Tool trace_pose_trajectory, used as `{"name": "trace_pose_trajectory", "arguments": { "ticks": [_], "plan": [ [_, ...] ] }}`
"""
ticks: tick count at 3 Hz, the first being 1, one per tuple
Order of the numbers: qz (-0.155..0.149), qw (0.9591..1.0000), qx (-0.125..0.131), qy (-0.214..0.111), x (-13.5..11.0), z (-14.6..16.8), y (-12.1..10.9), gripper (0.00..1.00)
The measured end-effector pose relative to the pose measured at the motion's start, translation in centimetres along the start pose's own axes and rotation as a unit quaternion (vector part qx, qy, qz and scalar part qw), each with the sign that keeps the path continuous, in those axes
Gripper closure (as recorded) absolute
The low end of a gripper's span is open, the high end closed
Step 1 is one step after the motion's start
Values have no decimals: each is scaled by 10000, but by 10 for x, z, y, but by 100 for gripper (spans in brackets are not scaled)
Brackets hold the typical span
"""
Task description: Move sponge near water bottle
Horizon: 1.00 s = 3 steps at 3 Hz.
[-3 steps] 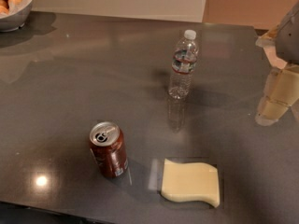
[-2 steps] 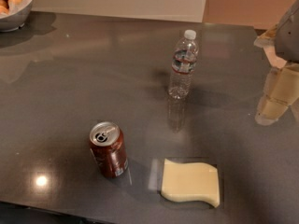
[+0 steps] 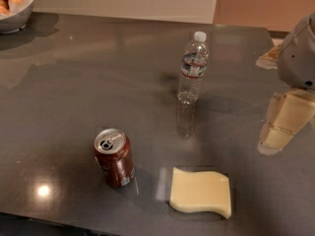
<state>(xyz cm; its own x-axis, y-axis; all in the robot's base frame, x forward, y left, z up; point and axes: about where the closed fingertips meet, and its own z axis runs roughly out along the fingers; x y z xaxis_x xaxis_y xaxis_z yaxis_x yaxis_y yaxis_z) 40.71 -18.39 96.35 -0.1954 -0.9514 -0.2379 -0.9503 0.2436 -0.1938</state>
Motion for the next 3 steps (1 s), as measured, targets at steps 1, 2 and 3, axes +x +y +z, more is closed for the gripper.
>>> {"name": "trace_pose_trajectory", "arguments": {
  "ticks": [1,2,3],
  "plan": [
    [40,9998,-76,-164,-2,9,30,0],
    [79,9992,-107,-383,0,21,62,0],
    [-26,9983,-223,-536,-3,37,95,0]
  ]
}}
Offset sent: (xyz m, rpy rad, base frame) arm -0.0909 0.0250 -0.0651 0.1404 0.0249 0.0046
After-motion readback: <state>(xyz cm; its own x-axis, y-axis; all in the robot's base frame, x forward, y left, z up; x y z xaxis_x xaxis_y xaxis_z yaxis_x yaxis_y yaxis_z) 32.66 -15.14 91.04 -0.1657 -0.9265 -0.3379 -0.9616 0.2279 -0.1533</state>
